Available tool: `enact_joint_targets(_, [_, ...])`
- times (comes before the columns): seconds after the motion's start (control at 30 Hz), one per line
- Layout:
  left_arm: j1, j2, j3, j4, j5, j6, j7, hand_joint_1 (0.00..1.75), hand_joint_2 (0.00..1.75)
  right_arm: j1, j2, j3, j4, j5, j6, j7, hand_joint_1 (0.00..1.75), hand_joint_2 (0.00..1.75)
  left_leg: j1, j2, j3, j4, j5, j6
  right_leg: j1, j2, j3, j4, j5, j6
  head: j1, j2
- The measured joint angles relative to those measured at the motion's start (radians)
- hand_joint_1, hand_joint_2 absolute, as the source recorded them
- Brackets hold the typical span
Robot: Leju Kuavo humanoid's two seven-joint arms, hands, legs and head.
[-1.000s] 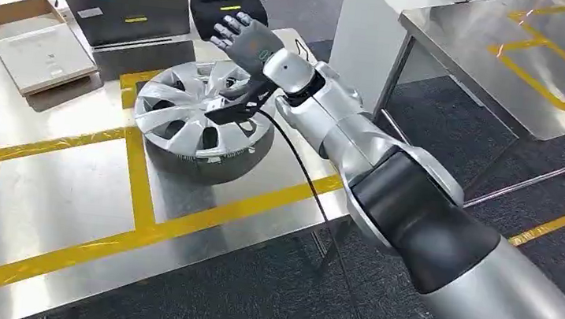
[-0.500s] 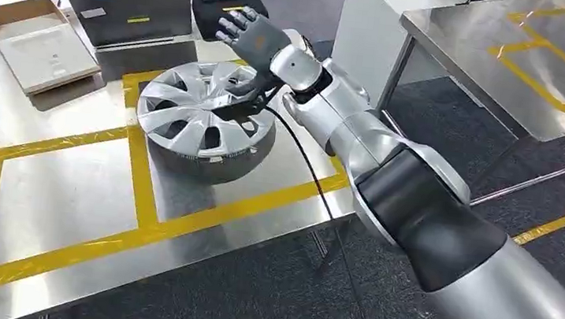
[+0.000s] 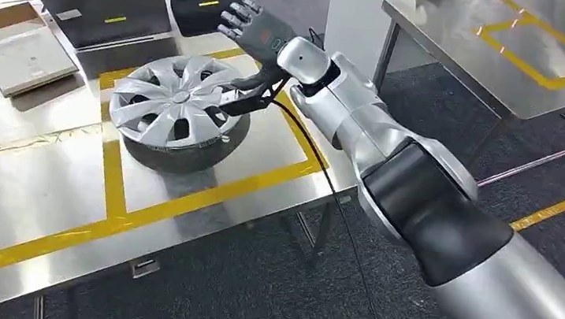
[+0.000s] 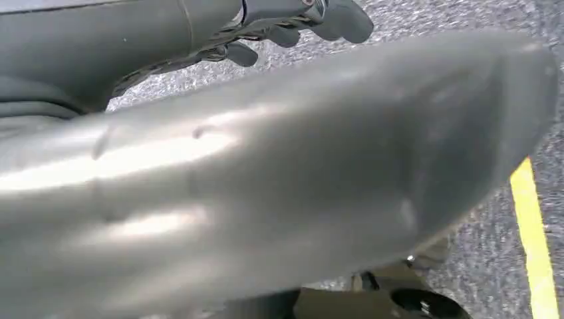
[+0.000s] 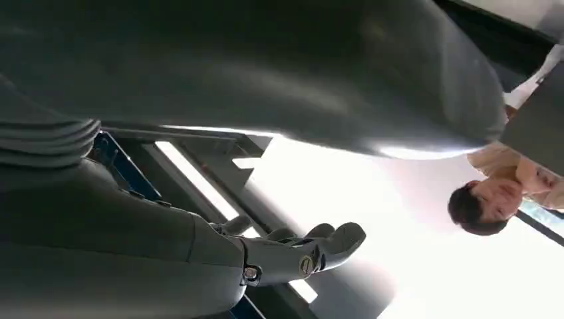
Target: Take the parts from the cabinet and place them on the table.
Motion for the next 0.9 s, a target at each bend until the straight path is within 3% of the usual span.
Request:
enact_joint_targets(0.03, [0.0,0.0,0.0,0.0,0.0,-0.004,0.0,0.0,0.0,0.003,-0.001,0.002,0.0,0.005,-0.011,-0.004,0.0,0.0,0.0,0.0,0.009,0.016,0.001,0.003,0.004,0.0,-0.011,0.0,0.008,-0.001,0.0,0.0])
enact_joint_targets(0.07, [0.0,0.0,0.0,0.0,0.0,-0.008,0.001,0.0,0.0,0.004,-0.002,0.002,0.0,0.005,-0.018,-0.007,0.0,0.0,-0.003,0.0,0.041,-0.014,0.021,0.01,0.008,0.0,-0.02,0.001,0.016,-0.001,0.0,0.0])
enact_joint_targets(0.13, [0.0,0.0,0.0,0.0,0.0,-0.009,0.003,0.0,0.0,0.004,-0.005,0.003,0.0,0.005,-0.026,-0.008,0.0,0.0,-0.011,-0.001,0.155,-0.168,0.072,0.029,0.013,0.0,-0.036,0.001,0.03,0.002,0.0,0.0])
enact_joint_targets(0.17, [-0.002,0.0,0.0,-0.001,-0.002,-0.01,0.005,0.0,0.0,0.002,-0.006,0.003,0.0,0.005,-0.028,-0.01,0.0,0.0,-0.017,-0.001,0.208,-0.251,0.058,0.042,0.012,-0.001,-0.037,0.001,0.036,0.004,0.0,0.0])
enact_joint_targets(0.2, [-0.003,0.002,0.0,-0.002,-0.005,-0.01,0.008,0.0,0.0,0.001,-0.011,0.003,0.0,0.005,-0.03,-0.011,0.0,0.0,-0.02,0.003,0.225,-0.268,0.054,0.039,0.015,-0.001,-0.041,-0.002,0.043,0.011,0.003,0.0])
enact_joint_targets(0.23, [-0.002,0.002,0.0,-0.002,-0.009,-0.01,0.01,0.0,0.0,0.001,-0.012,0.004,0.0,0.005,-0.033,-0.012,0.0,0.0,-0.026,0.001,0.22,-0.269,0.067,0.04,0.012,-0.003,-0.039,-0.005,0.047,0.016,0.001,0.0])
enact_joint_targets(0.3, [-0.002,0.002,0.0,-0.002,-0.012,-0.01,0.016,0.0,0.0,0.002,-0.014,0.004,0.0,0.004,-0.038,-0.015,0.0,0.0,-0.031,0.0,0.214,-0.275,0.072,0.052,0.007,-0.004,-0.039,-0.011,0.063,0.03,0.001,0.0])
enact_joint_targets(0.33, [-0.002,0.0,0.0,-0.002,-0.012,-0.01,0.019,0.0,0.0,0.002,-0.02,0.005,0.0,0.004,-0.041,-0.017,0.0,0.0,-0.023,0.002,0.211,-0.289,0.088,0.061,0.012,-0.004,-0.044,-0.014,0.066,0.038,0.0,0.0])
enact_joint_targets(0.37, [-0.003,-0.001,0.0,-0.002,-0.011,-0.01,0.019,0.0,0.0,0.002,-0.023,0.005,0.0,0.003,-0.045,-0.02,0.0,0.0,-0.02,0.007,0.206,-0.296,0.102,0.066,0.007,-0.004,-0.05,-0.002,0.045,0.041,0.001,0.0])
enact_joint_targets(0.4, [-0.004,-0.002,0.0,-0.002,-0.007,-0.01,0.019,0.0,0.0,0.001,-0.025,0.006,0.0,0.004,-0.047,-0.022,0.0,0.0,-0.019,0.009,0.195,-0.299,0.113,0.079,0.008,-0.006,-0.066,0.039,-0.009,0.042,0.003,0.0])
enact_joint_targets(0.47, [-0.003,-0.002,0.0,-0.003,0.002,-0.012,0.018,0.0,0.0,0.006,-0.026,0.01,0.0,0.007,-0.055,-0.022,0.0,0.0,-0.019,0.01,0.167,-0.299,0.134,0.082,0.006,-0.006,-0.112,0.191,-0.119,0.051,0.003,0.0])
enact_joint_targets(0.5, [-0.003,-0.002,0.0,-0.003,0.005,-0.013,0.018,0.0,0.0,0.011,-0.027,0.011,0.0,0.007,-0.055,-0.022,0.0,0.0,-0.019,0.011,0.154,-0.298,0.143,0.081,0.006,-0.006,-0.125,0.25,-0.143,0.054,0.003,0.0])
enact_joint_targets(0.53, [-0.003,-0.002,0.0,-0.003,0.006,-0.013,0.018,0.0,0.0,0.018,-0.027,0.012,0.0,0.007,-0.055,-0.022,0.0,0.0,-0.018,0.012,0.141,-0.297,0.153,0.08,0.005,-0.006,-0.125,0.286,-0.139,0.057,0.003,0.0])
enact_joint_targets(0.6, [-0.003,-0.002,0.0,-0.003,0.006,-0.017,0.018,0.0,0.0,0.022,-0.027,0.016,0.0,0.007,-0.055,-0.023,0.0,0.0,-0.016,0.013,0.112,-0.292,0.171,0.074,0.001,-0.007,-0.071,0.236,-0.075,0.061,0.003,0.0])
enact_joint_targets(0.63, [-0.003,-0.003,0.0,-0.002,0.006,-0.018,0.018,0.0,0.0,0.022,-0.027,0.019,0.0,0.007,-0.056,-0.024,0.0,0.0,-0.013,0.014,0.096,-0.287,0.181,0.069,-0.002,-0.008,-0.009,0.151,-0.042,0.064,0.004,0.0])
enact_joint_targets(0.67, [-0.004,-0.002,0.0,-0.003,0.001,-0.019,0.018,0.0,0.0,0.02,-0.027,0.024,0.0,0.007,-0.057,-0.028,0.0,0.0,-0.013,0.013,0.087,-0.279,0.187,0.062,-0.006,-0.009,0.058,0.061,-0.044,0.067,0.007,0.0])
enact_joint_targets(0.7, [-0.003,-0.002,0.0,-0.005,-0.003,-0.019,0.016,0.0,0.0,0.019,-0.027,0.03,0.0,0.007,-0.059,-0.029,0.0,0.0,-0.016,0.011,0.076,-0.275,0.193,0.054,0.003,-0.007,0.099,-0.008,-0.082,0.066,0.016,0.0])
enact_joint_targets(0.73, [-0.003,-0.002,0.0,-0.004,-0.005,-0.019,0.014,0.0,0.0,0.021,-0.026,0.038,-0.001,0.007,-0.064,-0.031,0.0,0.0,-0.015,0.012,0.077,-0.278,0.202,0.047,0.006,-0.003,0.089,0.0,-0.074,0.046,0.015,0.0])
enact_joint_targets(0.8, [-0.004,-0.002,0.0,-0.004,0.004,-0.019,0.0,0.0,0.0,0.018,-0.027,0.055,-0.001,0.007,-0.073,-0.045,0.0,0.0,-0.014,0.011,0.077,-0.282,0.218,0.034,0.011,-0.003,0.081,-0.005,-0.07,0.033,0.016,0.0])
enact_joint_targets(0.83, [-0.003,-0.002,0.0,-0.004,0.016,-0.018,-0.008,0.0,0.0,0.018,-0.027,0.065,-0.001,0.007,-0.075,-0.046,0.0,0.0,-0.014,0.009,0.074,-0.287,0.228,0.026,0.005,-0.003,0.074,-0.009,-0.058,0.021,0.017,0.0])
enact_joint_targets(0.87, [-0.003,-0.001,0.001,-0.004,0.02,-0.018,-0.014,0.0,0.0,0.014,-0.026,0.074,-0.001,0.007,-0.076,-0.047,0.0,0.0,-0.009,0.008,0.067,-0.278,0.21,0.021,0.001,-0.009,0.068,-0.012,-0.045,0.013,0.018,0.0])
enact_joint_targets(0.9, [-0.003,-0.001,0.002,-0.004,0.031,-0.018,-0.02,0.0,0.0,0.012,-0.023,0.08,-0.001,0.007,-0.077,-0.048,0.0,0.0,-0.01,0.007,0.05,-0.245,0.155,0.017,0.0,-0.007,0.056,-0.013,-0.034,0.005,0.012,0.0])
